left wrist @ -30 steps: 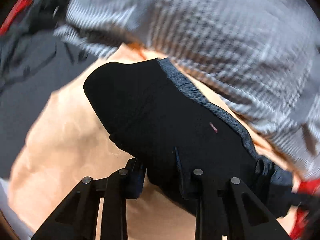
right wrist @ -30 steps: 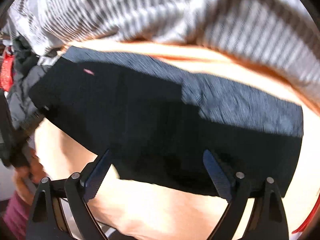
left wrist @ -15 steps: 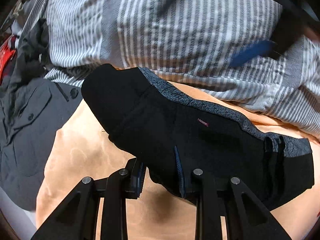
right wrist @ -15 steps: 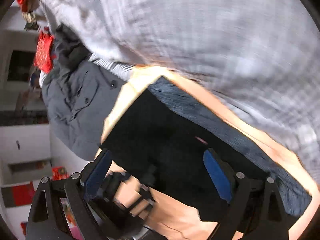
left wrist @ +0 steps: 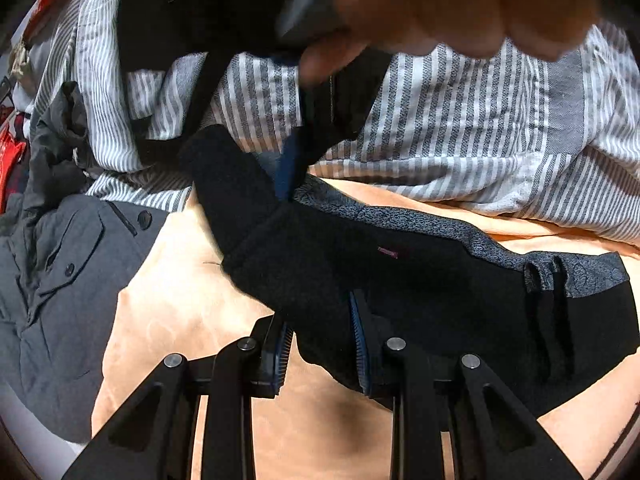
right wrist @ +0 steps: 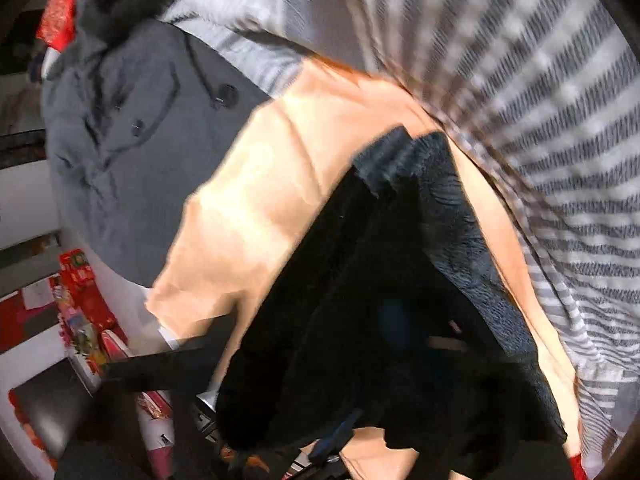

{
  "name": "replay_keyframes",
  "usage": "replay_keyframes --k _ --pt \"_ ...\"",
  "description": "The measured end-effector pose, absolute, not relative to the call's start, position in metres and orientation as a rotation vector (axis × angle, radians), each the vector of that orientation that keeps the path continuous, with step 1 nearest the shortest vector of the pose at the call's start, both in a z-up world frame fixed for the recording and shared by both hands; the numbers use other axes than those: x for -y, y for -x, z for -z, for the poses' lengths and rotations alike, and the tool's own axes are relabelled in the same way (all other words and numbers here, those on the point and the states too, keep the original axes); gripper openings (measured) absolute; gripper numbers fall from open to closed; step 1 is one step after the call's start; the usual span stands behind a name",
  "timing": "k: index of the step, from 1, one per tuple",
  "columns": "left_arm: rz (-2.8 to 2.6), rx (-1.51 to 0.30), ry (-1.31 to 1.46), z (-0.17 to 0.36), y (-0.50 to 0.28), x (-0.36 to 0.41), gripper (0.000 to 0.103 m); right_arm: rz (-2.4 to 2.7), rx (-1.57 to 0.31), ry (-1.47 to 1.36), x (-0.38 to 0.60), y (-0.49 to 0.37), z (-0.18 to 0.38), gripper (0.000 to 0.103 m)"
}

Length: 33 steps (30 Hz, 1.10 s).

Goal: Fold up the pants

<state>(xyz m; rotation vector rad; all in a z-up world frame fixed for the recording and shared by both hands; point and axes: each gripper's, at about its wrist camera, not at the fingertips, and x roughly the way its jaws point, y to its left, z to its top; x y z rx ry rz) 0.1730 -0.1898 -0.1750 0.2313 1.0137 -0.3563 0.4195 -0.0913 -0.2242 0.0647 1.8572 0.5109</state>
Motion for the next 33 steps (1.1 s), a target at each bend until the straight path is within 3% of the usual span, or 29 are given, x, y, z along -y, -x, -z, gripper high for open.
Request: replay_keyframes --k 3,12,23,33 --pt "0.382 -1.006 -0.220 0.173 -0.169 0.189 0.028 -0.513 -1.817 -0.115 0.111 -0.419 0.217 0.018" --pt "0.522 -0.974 -0.192 0.139 -0.148 0.218 0.028 -0.534 -1.631 -0.399 0.200 -0.384 0.174 0.017" --pt "0.782 -0.971 -0.248 0.100 -0.091 0.304 0.028 -0.477 -1.315 -0.606 0.341 -0.279 0.116 0.017" --pt "0.967 -1.018 -0.432 0.118 -0.009 0.403 0.028 -0.336 -1.200 -0.818 0.470 -0.158 0.128 0.017"
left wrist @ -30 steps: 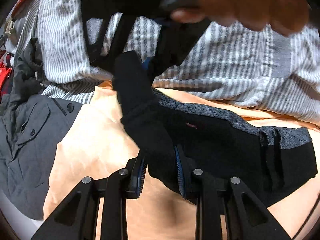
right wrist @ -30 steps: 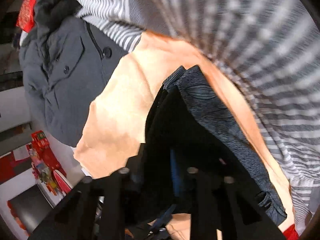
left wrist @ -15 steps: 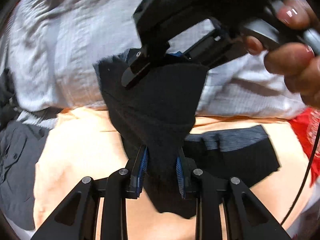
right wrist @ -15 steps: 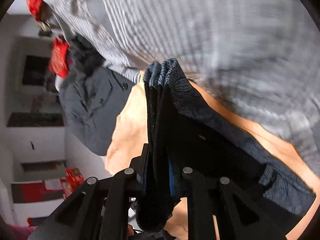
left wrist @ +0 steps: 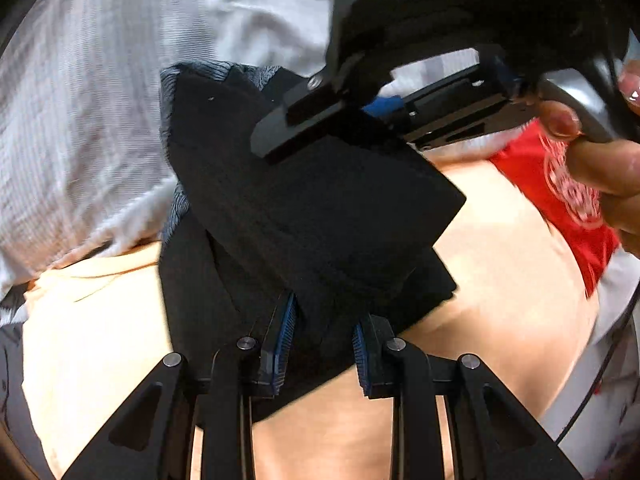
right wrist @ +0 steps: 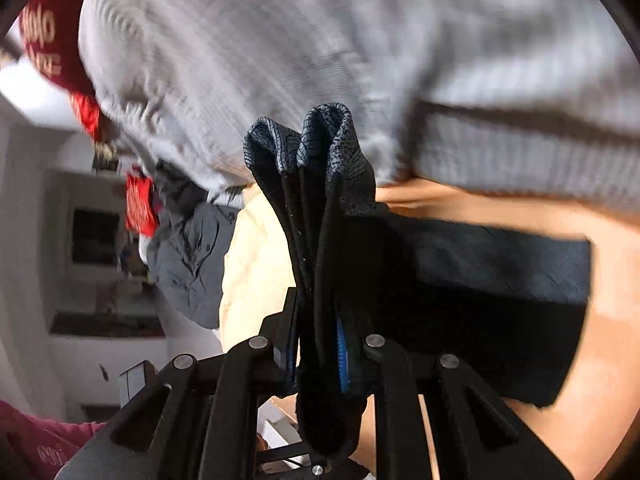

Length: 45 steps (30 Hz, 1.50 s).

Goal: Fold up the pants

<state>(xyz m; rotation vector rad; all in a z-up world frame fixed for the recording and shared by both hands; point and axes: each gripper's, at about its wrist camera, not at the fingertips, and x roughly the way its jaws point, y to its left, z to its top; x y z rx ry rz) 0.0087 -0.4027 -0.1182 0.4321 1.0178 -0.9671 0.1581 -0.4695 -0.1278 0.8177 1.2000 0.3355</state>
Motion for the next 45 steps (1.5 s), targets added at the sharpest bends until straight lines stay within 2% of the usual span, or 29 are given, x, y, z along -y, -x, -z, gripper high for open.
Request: replay_keyframes --k 4,11,14,17,18,27,28,31,36,39,42,45 --pt "1.003 -1.072 -0.496 0.143 0.013 0.433 0.028 -0.275 -1.159 -0.923 0.507 -0.116 0.152 0.016" --pt "0.984 -1.122 -0.623 0.187 0.036 0.462 0.028 -0.142 -1.215 -1.029 0.547 -0.071 0.217 0.016" --pt "0.972 -1.106 -0.660 0.191 0.042 0.467 0.028 -0.095 -1.242 -1.058 0.558 -0.060 0.238 0.022" --pt "0.967 -1.099 -0.658 0.182 0.042 0.463 0.028 -0.062 -1.247 -1.080 0.563 -0.055 0.248 0.056" --pt "0.968 -1.107 -0.648 0.177 0.040 0.459 0.028 -0.058 -1.243 -1.069 0.564 -0.054 0.248 0.060" --pt "1.020 -1.183 -0.556 0.130 0.025 0.435 0.029 -0.136 -1.237 -1.050 0.555 -0.060 0.248 0.060" --pt "1.008 -1.191 -0.532 0.127 0.016 0.433 0.031 -0.137 -1.242 -1.049 0.555 -0.059 0.249 0.060" --pt "0.910 -1.226 -0.437 0.127 -0.009 0.438 0.062 -0.153 -1.245 -1.056 0.554 -0.054 0.255 0.060" --pt "0.793 -1.332 -0.251 0.165 -0.056 0.461 0.062 -0.160 -1.235 -1.081 0.557 -0.050 0.260 0.060" --pt "0.758 -1.357 -0.257 0.186 -0.060 0.467 0.062 -0.157 -1.233 -1.094 0.560 -0.048 0.263 0.054" --pt "0.732 -1.391 -0.268 0.198 -0.053 0.461 0.062 -0.143 -1.237 -1.121 0.561 -0.048 0.268 0.029" --pt "0.739 -1.425 -0.278 0.211 -0.042 0.457 0.062 -0.155 -1.193 -1.196 0.564 -0.042 0.272 0.014"
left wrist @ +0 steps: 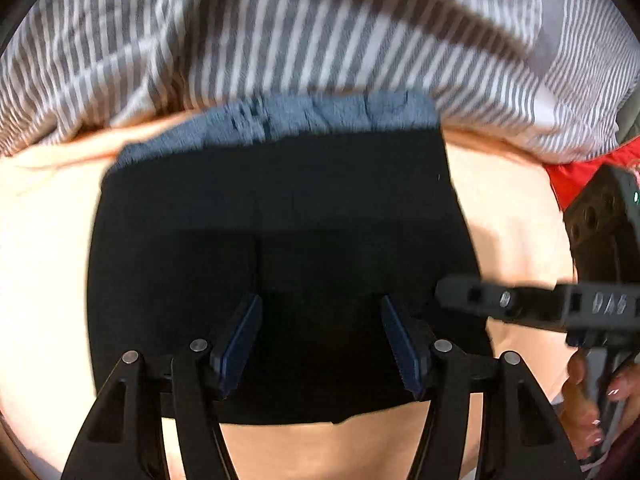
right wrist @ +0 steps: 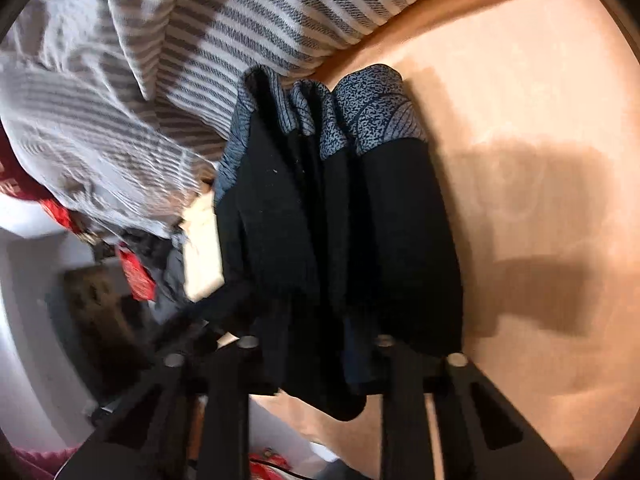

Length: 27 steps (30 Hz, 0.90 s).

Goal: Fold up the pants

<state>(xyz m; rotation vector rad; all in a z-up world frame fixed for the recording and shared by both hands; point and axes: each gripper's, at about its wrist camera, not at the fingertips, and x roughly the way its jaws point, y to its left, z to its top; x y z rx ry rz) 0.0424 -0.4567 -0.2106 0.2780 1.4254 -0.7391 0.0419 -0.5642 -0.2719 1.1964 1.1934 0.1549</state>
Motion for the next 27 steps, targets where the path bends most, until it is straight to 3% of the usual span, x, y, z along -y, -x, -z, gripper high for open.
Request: replay_keyframes --k 3,5,6,15,19,22,24,25,27 --pt "0.760 -1.396 -0.332 0.212 -0.030 0.465 0.059 -0.165 -1.171 -1.272 0.566 -0.035 0.277 0.012" --pt "0.791 -1.394 -0.335 0.205 -0.023 0.469 0.041 -0.171 -1.163 -1.302 0.568 -0.031 0.277 0.012" --pt "0.803 -1.390 -0.343 0.202 -0.020 0.472 0.039 -0.178 -1.157 -1.307 0.567 -0.031 0.274 0.012" --pt "0.810 -1.316 -0.381 0.165 -0.001 0.486 0.039 -0.236 -1.099 -1.283 0.571 -0.025 0.231 0.012" --pt "0.806 -1.333 -0.401 0.185 0.006 0.505 0.039 -0.183 -1.122 -1.190 0.581 -0.022 0.228 0.012" --pt "0.774 -1.358 -0.380 0.206 0.007 0.507 0.045 -0.133 -1.202 -1.136 0.584 -0.028 0.251 0.012" --pt "0.759 -1.342 -0.391 0.206 0.006 0.501 0.056 -0.123 -1.216 -1.133 0.585 -0.030 0.262 0.016" --pt "0.739 -1.332 -0.406 0.204 0.006 0.499 0.071 -0.121 -1.209 -1.158 0.587 -0.029 0.267 0.017" --pt "0.718 -1.329 -0.406 0.201 0.001 0.491 0.077 -0.115 -1.190 -1.208 0.591 -0.024 0.270 0.021"
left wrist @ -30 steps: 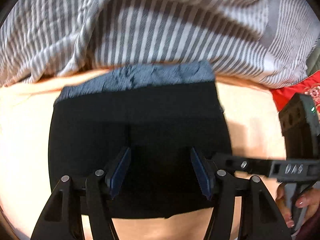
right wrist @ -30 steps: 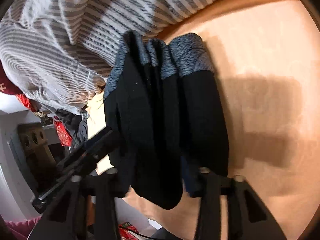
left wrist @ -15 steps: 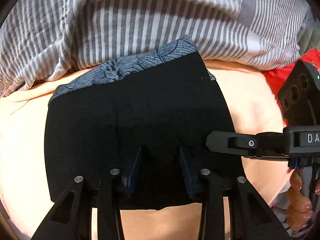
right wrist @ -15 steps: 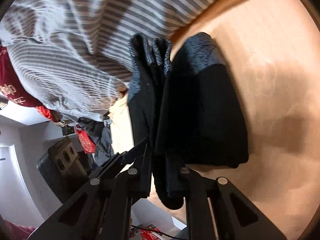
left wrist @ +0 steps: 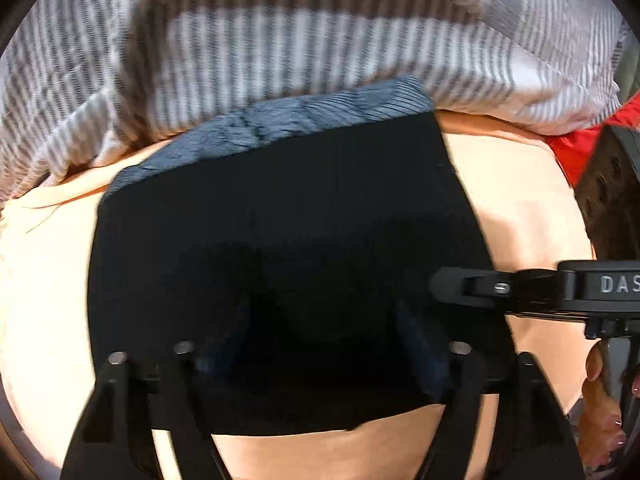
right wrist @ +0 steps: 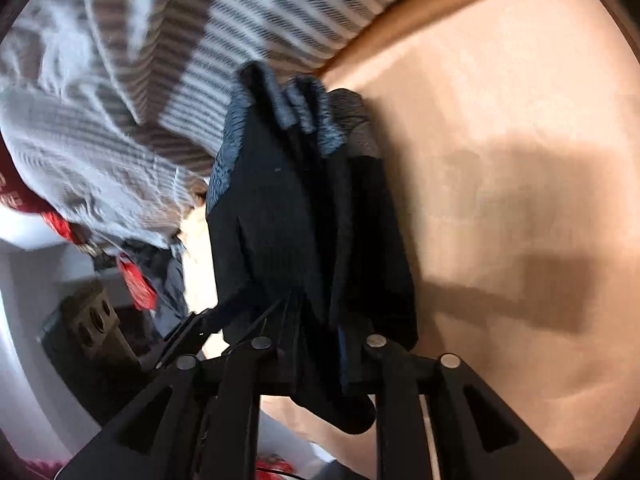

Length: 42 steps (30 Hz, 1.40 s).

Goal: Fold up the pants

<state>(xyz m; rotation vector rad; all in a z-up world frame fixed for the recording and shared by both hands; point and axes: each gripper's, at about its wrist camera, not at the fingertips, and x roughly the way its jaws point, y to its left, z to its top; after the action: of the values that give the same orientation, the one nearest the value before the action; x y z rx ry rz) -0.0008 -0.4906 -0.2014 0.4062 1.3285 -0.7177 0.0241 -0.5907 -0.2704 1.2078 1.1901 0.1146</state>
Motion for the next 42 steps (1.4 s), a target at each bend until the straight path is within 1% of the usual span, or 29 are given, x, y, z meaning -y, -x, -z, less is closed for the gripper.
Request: replay_keyframes --k 1,3,5,8,10,13,15,19,25,31,39,40,41,42 --pt "0.714 -1.331 -0.401 0.199 -0.003 0.486 0.077 -0.114 -1.186 -1.210 0.593 -0.022 0.270 0.022" --pt "0.703 -1.321 -0.401 0.192 -0.006 0.479 0.077 -0.093 -1.202 -1.168 0.591 -0.021 0.263 0.028" --pt "0.681 -1.311 -0.407 0.183 -0.014 0.471 0.077 -0.049 -1.224 -1.069 0.590 -0.019 0.248 0.033" --pt "0.635 -1.298 -0.425 0.176 -0.028 0.455 0.077 0.044 -1.234 -0.935 0.595 -0.014 0.227 0.033" --pt "0.594 -1.291 -0.462 0.179 -0.040 0.450 0.077 0.087 -1.202 -0.853 0.595 -0.013 0.206 0.033" --pt "0.559 -1.329 -0.462 0.188 -0.051 0.437 0.077 0.075 -1.170 -0.797 0.584 -0.021 0.187 0.031" --pt "0.534 -1.358 -0.464 0.196 -0.054 0.433 0.077 0.058 -1.189 -0.765 0.575 -0.028 0.184 0.031" --pt "0.530 -1.374 -0.459 0.205 -0.053 0.423 0.077 0.067 -1.255 -0.668 0.549 -0.046 0.192 0.031" --pt "0.543 -1.402 -0.437 0.218 -0.048 0.416 0.077 0.055 -1.321 -0.655 0.528 -0.049 0.216 0.031" --pt "0.549 -1.410 -0.428 0.226 -0.046 0.411 0.077 0.059 -1.342 -0.658 0.524 -0.052 0.224 0.031" --pt "0.556 -1.408 -0.437 0.234 -0.052 0.428 0.077 0.073 -1.353 -0.595 0.516 -0.055 0.232 0.031" --pt "0.556 -1.407 -0.440 0.235 -0.053 0.428 0.078 0.071 -1.352 -0.592 0.515 -0.057 0.233 0.031" --pt "0.554 -1.407 -0.444 0.238 -0.052 0.428 0.083 0.069 -1.350 -0.589 0.514 -0.057 0.235 0.031" --pt "0.553 -1.407 -0.446 0.238 -0.051 0.427 0.084 0.068 -1.348 -0.589 0.514 -0.057 0.235 0.031"
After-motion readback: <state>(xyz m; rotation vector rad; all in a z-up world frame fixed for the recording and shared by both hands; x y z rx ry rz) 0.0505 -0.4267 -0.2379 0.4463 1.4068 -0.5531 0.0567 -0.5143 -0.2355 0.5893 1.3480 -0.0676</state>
